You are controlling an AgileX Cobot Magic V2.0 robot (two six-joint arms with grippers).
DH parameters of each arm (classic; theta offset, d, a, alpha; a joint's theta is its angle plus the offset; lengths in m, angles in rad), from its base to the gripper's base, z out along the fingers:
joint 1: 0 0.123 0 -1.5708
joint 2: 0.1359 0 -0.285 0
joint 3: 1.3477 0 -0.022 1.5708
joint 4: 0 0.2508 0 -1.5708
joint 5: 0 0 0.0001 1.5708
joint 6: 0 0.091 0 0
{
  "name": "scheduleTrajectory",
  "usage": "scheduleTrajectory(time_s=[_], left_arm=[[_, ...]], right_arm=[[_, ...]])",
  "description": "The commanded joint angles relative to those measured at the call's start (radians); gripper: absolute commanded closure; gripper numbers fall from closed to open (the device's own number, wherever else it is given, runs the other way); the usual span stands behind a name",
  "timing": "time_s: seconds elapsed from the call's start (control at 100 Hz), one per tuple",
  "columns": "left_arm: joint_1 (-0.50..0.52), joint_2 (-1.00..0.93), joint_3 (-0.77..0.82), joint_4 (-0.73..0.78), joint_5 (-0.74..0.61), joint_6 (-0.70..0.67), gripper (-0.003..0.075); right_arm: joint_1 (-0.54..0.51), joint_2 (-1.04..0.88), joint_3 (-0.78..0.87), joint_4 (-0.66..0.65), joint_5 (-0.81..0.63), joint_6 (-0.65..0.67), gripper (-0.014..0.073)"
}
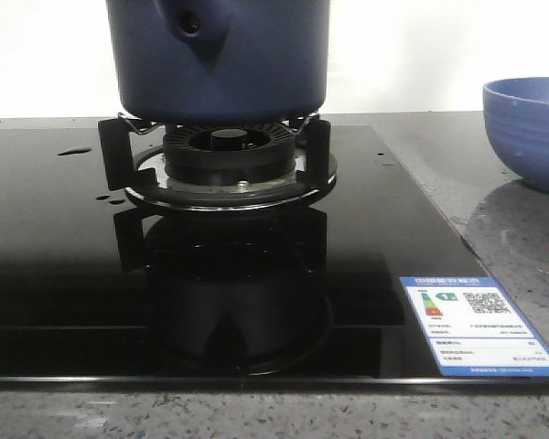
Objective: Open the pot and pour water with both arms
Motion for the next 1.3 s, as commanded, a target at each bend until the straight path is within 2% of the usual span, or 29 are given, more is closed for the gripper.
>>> scheduleTrajectory(time_s=[0.0,0.26,0.65,1.08,1.15,1.29], left_arm=[[0.008,-0.041,-0.032,-0.037,0.016,0.003,0.0332],[0.064,-0.045,-0.032,-0.073,0.093,0.001,0.0332],[0.064,-0.041,-0.032,-0.114,0.099,0.001,0.0332],[0.064,-0.041,-0.032,-0.082,0.115,0.001,0.033],[0.064,-0.041,-0.032,-0.074,0.115,0.001,0.03],[0.064,-0.041,-0.032,-0.074,0.115,0.001,0.0175]], right_arm=[[-0.006,-0.032,-0.02,0.03,-0.042,-0.013,0.021],[-0.006,-0.031,-0.02,0.03,-0.05,-0.013,0.021],[-0.006,-0.031,-0.02,0.034,-0.049,-0.013,0.021],[-0.006,-0.031,-0.02,0.034,-0.042,-0.013,0.021],[-0.006,-0.031,-0.02,0.034,-0.042,-0.013,0.021],[-0.006,-0.031,-0.02,0.034,-0.042,-0.013,0.021]])
